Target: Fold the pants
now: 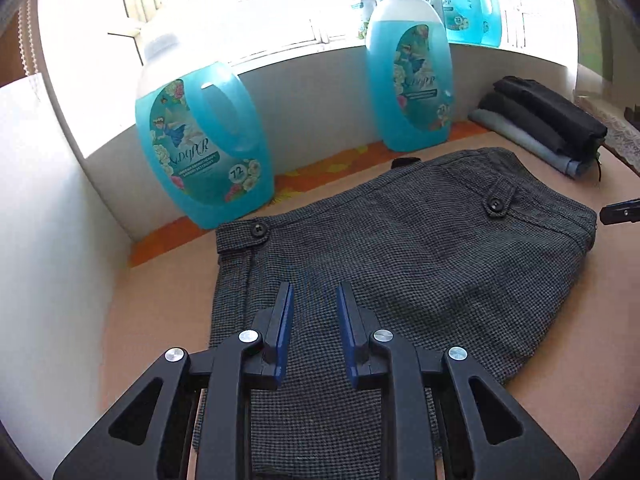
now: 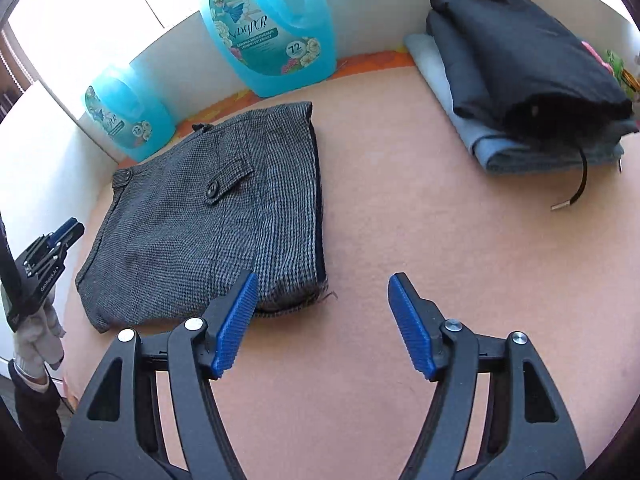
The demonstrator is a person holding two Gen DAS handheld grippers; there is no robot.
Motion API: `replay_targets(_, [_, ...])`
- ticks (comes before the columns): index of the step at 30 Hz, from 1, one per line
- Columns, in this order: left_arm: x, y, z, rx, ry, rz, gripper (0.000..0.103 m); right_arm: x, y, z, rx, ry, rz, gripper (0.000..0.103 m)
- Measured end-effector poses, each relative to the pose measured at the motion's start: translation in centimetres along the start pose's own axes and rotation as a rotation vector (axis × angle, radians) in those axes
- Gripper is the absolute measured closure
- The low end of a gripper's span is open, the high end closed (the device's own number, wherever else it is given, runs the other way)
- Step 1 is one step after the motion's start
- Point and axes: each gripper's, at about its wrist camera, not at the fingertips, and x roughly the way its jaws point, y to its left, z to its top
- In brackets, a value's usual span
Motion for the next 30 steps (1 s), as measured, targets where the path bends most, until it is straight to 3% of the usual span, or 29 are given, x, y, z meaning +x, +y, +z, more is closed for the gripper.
replay_targets(10, [0.3,-4.6,-0.5,-0.063,0.042,-0.197,0.083,2.7,1.0,-2.0,0.184,0.045,0.176,0.033])
replay_targets(18, [4.4,-7.9,0.7,-0.038,0.085,-0.184,0.083,4.2,2.2,-1.4,0.297,-0.050,0.215,0.032])
replay_targets(21, [6.4,-8.9,-0.2,0.006,0.118,-0.148,0.082,4.7,2.7,-1.1,0.306,-0.083,0.190,0.032])
replay_targets(30, [5.0,-8.6,0.8,-0.049,0.049,-0.152,0.083,5.2,3.3,-1.0,0.289,-0.134,0.126,0.060])
